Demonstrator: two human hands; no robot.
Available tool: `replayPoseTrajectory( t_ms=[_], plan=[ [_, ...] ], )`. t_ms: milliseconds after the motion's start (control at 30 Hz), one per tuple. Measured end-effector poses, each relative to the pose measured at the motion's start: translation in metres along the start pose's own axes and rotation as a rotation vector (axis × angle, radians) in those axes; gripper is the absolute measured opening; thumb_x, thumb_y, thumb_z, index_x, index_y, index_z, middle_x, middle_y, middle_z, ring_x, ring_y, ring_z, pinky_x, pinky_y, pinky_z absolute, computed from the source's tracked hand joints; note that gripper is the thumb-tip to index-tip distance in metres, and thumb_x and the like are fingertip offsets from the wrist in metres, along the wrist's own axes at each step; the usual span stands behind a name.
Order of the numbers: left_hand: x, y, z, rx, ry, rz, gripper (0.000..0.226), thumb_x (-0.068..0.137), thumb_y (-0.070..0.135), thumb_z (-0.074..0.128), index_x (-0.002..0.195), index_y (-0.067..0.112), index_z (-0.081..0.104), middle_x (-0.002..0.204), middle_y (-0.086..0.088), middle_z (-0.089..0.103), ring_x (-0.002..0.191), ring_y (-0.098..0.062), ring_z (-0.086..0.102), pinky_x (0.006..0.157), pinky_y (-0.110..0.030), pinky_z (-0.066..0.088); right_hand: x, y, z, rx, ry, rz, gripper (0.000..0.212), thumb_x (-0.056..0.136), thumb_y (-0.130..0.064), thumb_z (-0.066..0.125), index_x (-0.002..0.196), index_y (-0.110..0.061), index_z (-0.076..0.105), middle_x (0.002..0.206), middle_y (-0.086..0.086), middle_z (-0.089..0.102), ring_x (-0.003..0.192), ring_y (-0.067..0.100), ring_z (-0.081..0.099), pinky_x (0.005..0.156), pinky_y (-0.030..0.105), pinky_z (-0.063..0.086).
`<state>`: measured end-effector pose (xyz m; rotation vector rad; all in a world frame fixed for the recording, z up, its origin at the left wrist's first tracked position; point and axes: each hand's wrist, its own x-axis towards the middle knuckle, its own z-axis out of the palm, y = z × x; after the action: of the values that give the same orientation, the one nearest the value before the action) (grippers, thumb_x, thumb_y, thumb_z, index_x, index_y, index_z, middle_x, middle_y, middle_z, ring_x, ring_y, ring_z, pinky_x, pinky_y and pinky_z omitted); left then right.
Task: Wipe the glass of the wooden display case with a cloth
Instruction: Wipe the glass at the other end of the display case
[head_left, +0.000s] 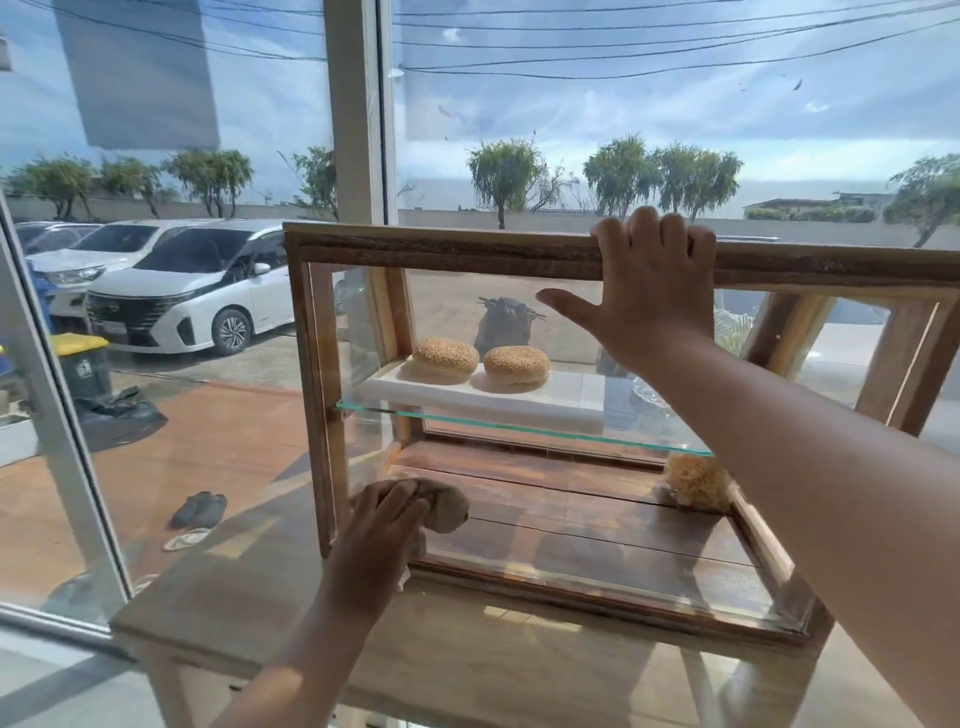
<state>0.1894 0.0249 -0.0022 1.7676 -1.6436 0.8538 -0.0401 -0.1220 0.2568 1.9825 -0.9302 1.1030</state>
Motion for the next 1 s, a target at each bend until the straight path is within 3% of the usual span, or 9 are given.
replayPoseTrajectory(
  t_ms=[67, 133, 200, 333, 500, 600, 700, 867, 1000],
  plan=[
    [-0.011, -0.004, 0.000, 0.007, -0.106, 0.045, 0.052, 0.052, 0.004, 0.087, 0.099, 0.018, 0.068, 0.111, 0.002, 0.062, 0.099, -0.028, 0.060, 0.080, -0.040, 0.056, 0.000, -0.001, -0.002, 0.002, -0.007, 0.003, 0.072, 0.080, -0.080, 0.040, 0.108, -0.014, 0.045, 0.107, 0.013, 0.045, 0.099, 0.031, 0.042, 0.090, 0.045, 0.029],
    [-0.024, -0.007, 0.000, 0.028, -0.272, 0.066, 0.063, 0.037, 0.017, 0.092, 0.093, 0.025, 0.063, 0.108, 0.007, 0.058, 0.091, -0.023, 0.061, 0.064, -0.035, 0.058, 0.000, -0.001, -0.002, -0.002, -0.011, 0.002, 0.072, 0.080, -0.080, 0.040, 0.108, -0.013, 0.045, 0.106, 0.014, 0.045, 0.099, 0.031, 0.042, 0.090, 0.045, 0.029],
    [-0.029, -0.005, -0.001, 0.038, -0.333, 0.054, 0.066, 0.036, 0.024, 0.094, 0.093, 0.027, 0.061, 0.109, 0.008, 0.053, 0.089, -0.021, 0.061, 0.057, -0.032, 0.057, -0.001, -0.001, -0.001, -0.005, -0.007, -0.002, 0.072, 0.080, -0.080, 0.040, 0.108, -0.013, 0.045, 0.105, 0.014, 0.045, 0.098, 0.031, 0.042, 0.089, 0.045, 0.028],
    [0.017, 0.008, -0.030, -0.009, -0.110, 0.096, 0.057, 0.058, 0.007, 0.089, 0.108, 0.017, 0.064, 0.116, -0.002, 0.058, 0.100, -0.025, 0.056, 0.079, -0.038, 0.057, -0.001, 0.000, 0.000, 0.004, 0.000, 0.000, 0.073, 0.080, -0.081, 0.039, 0.108, -0.014, 0.046, 0.104, 0.013, 0.045, 0.096, 0.031, 0.042, 0.088, 0.045, 0.028],
    [0.144, 0.032, -0.098, -0.087, 0.349, 0.055, 0.031, 0.081, -0.003, 0.070, 0.112, 0.002, 0.066, 0.116, -0.015, 0.060, 0.099, -0.039, 0.055, 0.077, -0.048, 0.054, -0.002, 0.000, 0.000, 0.012, -0.006, 0.008, 0.073, 0.079, -0.081, 0.040, 0.108, -0.015, 0.046, 0.105, 0.012, 0.045, 0.098, 0.030, 0.042, 0.090, 0.045, 0.028],
    [0.188, 0.037, -0.117, -0.069, 0.440, 0.060, 0.025, 0.088, -0.002, 0.063, 0.112, 0.003, 0.066, 0.114, -0.015, 0.061, 0.097, -0.040, 0.054, 0.077, -0.047, 0.052, 0.000, -0.001, 0.000, 0.009, 0.007, 0.007, 0.073, 0.078, -0.081, 0.041, 0.108, -0.015, 0.046, 0.105, 0.012, 0.046, 0.097, 0.030, 0.043, 0.088, 0.045, 0.029],
    [0.174, 0.037, -0.096, -0.054, 0.394, 0.113, 0.021, 0.087, -0.001, 0.065, 0.107, 0.003, 0.068, 0.112, -0.013, 0.064, 0.096, -0.039, 0.054, 0.078, -0.050, 0.053, -0.001, -0.001, 0.000, 0.010, 0.007, 0.008, 0.072, 0.079, -0.080, 0.042, 0.109, -0.015, 0.047, 0.105, 0.012, 0.045, 0.097, 0.030, 0.042, 0.089, 0.045, 0.029],
    [0.106, 0.046, -0.039, -0.116, 0.273, 0.210, 0.026, 0.086, 0.009, 0.067, 0.112, 0.009, 0.069, 0.118, -0.004, 0.064, 0.108, -0.031, 0.056, 0.092, -0.039, 0.048, -0.002, -0.001, 0.001, 0.001, 0.020, 0.002, 0.073, 0.080, -0.081, 0.040, 0.109, -0.014, 0.046, 0.105, 0.013, 0.046, 0.097, 0.030, 0.042, 0.088, 0.044, 0.027],
    [0.047, 0.045, 0.007, -0.094, 0.108, 0.258, 0.020, 0.083, 0.012, 0.072, 0.101, 0.018, 0.066, 0.114, 0.003, 0.063, 0.101, -0.028, 0.058, 0.082, -0.038, 0.052, -0.001, -0.001, 0.000, 0.004, 0.007, 0.002, 0.073, 0.080, -0.080, 0.041, 0.110, -0.014, 0.045, 0.107, 0.013, 0.046, 0.099, 0.031, 0.042, 0.090, 0.045, 0.028]
  ],
)
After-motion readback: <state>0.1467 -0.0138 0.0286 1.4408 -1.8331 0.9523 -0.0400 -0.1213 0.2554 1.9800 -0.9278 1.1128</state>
